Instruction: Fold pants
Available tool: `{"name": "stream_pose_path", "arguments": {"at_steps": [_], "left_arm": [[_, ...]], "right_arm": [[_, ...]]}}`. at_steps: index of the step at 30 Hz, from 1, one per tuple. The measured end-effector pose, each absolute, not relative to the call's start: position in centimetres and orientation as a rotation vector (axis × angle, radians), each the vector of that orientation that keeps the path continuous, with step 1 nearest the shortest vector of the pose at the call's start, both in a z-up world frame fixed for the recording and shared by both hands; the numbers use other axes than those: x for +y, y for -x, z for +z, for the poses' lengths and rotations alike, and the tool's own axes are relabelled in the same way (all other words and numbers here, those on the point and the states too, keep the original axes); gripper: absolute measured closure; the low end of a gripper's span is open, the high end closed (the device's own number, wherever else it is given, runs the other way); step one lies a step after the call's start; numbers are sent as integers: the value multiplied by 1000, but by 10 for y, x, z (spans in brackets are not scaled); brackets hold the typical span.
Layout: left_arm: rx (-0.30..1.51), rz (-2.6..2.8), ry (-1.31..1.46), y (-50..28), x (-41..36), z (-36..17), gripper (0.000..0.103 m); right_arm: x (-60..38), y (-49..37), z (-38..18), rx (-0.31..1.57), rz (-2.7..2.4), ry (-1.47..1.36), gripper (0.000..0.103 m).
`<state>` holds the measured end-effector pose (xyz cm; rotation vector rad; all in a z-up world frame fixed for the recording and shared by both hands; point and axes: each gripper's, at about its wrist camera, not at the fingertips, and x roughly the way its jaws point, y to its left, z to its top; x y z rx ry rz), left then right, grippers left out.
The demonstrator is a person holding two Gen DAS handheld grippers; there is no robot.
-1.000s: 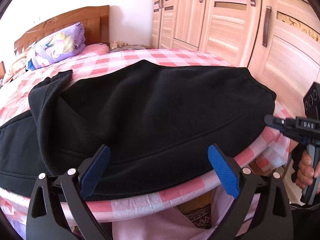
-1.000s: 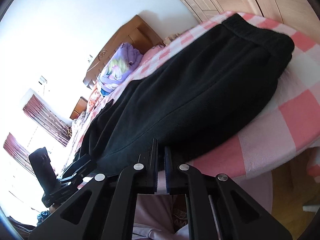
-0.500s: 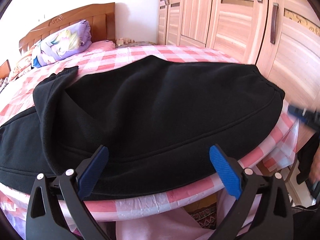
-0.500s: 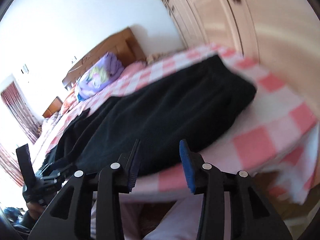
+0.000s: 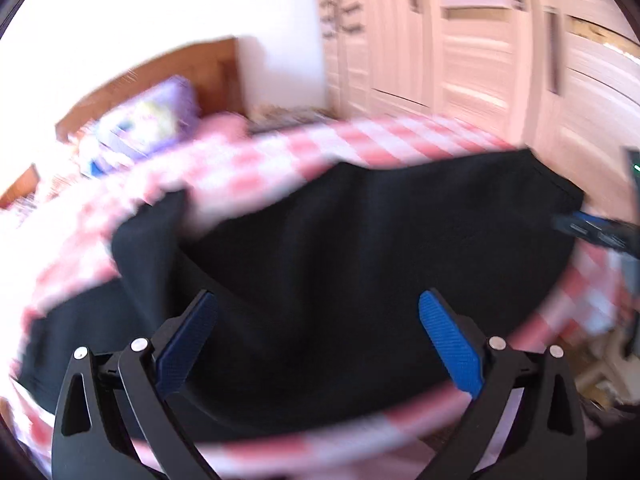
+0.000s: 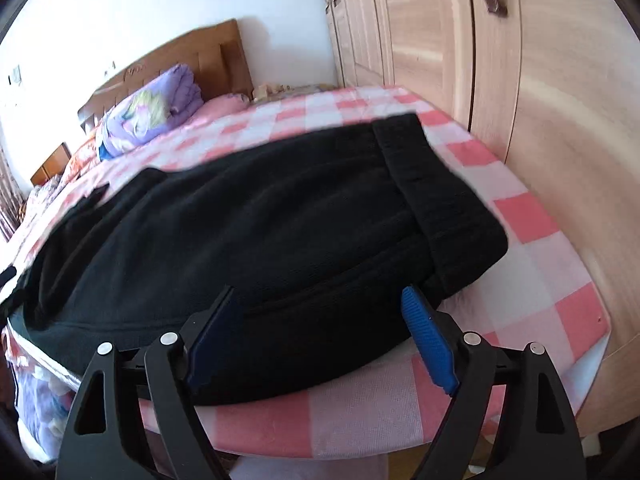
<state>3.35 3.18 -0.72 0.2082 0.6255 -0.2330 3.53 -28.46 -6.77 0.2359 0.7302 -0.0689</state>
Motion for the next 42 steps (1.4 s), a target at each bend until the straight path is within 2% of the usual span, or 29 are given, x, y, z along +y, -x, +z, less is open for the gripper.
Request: {"name": "stream_pose_path", "arguments": {"at_steps": [3,6,11,13,16,17,18,19,24,28,32,35,37,38,39,40,41,42], "left_arm": [[700,-87,-233,-100,54,12,2],[891,13,-213,-191,81,2,2],[1102,73,-204,-280,107,-32,14],[1166,93,-216,-297,112,-47,38],[1236,71,-215,-306,118,-64,48],[1227,56,-219,-306,119,-64,55],[1221,61,-240,-304,122,-63,82],[1188,73,-248,-299,128,-58,94],[881,31,26,-233,193,15,95],[668,83,230,-123,276,48,95],[666,177,344,-41,346,6,95],[782,172,446,-23,380,-53,93],[757,142,470,-14,385,-69,89],[733,130,466,-12,384,-70,85],[715,115,469,-11,384,-69,73],[694,106,484,-9,383,-65,56],[676,118,492,-9,382,-63,47],[660,136,495,-8,381,-60,27]], "right_arm": [[-269,-31,-47,661,-25,-204,22],[-248,-36,-37,633,18,-154,21],[-238,-43,-50,691,49,-169,21],[-239,-43,-56,712,49,-184,21],[-242,-43,-58,722,34,-200,21],[-243,-39,-59,722,30,-207,21],[-245,-39,-59,722,28,-215,21],[-247,-39,-58,722,27,-222,21],[-240,-36,-53,711,55,-207,21],[-231,-37,-50,705,82,-193,21],[-210,-50,-50,723,147,-193,21],[-173,-70,-47,750,236,-125,21],[-136,-87,-41,748,322,-21,21],[-121,-92,-38,739,352,27,21],[-101,-100,-34,724,389,85,21],[-87,-105,-32,713,416,117,21],[-69,-115,-29,706,455,145,21],[-55,-124,-28,711,484,158,21]]}}
